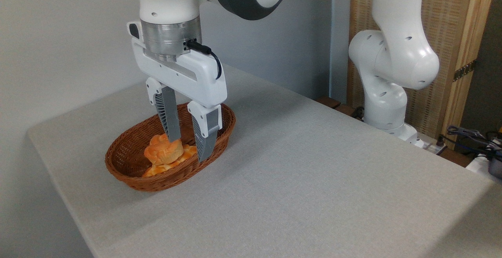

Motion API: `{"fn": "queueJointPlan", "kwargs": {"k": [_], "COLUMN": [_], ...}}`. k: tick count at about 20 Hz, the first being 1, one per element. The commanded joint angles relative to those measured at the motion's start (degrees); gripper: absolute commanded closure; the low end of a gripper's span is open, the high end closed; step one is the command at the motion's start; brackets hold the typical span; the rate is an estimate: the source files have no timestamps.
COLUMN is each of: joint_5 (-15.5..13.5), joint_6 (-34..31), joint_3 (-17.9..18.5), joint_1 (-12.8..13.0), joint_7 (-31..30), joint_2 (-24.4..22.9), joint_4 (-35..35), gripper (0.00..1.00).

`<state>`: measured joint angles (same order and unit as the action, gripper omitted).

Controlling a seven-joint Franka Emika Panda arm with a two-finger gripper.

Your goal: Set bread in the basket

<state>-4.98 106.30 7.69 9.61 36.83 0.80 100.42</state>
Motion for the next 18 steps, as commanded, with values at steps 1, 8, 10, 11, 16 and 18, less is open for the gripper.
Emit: {"fn": "queueJointPlan", "kwargs": {"k": [1, 8, 10, 11, 16, 18], "joint_5": [-0.65, -0.65, -0.73, -0.73, -0.82, -1.61], "joint_6": [1.45, 1.1, 1.02, 1.02, 1.02, 1.1], "joint_3": [1.1, 1.1, 1.1, 1.1, 0.75, -0.21], "joint_1": [1.02, 1.02, 1.02, 1.02, 1.2, 1.2], "joint_7": [-0.08, 0.0, -0.09, -0.18, -0.18, -0.27], "joint_2": [-1.06, -1.15, -1.15, -1.24, -0.89, -0.71], "joint_4": [1.18, 1.18, 1.18, 1.18, 1.27, 1.27], "gripper": [0.0, 0.0, 0.0, 0.0, 0.0, 0.0]}}
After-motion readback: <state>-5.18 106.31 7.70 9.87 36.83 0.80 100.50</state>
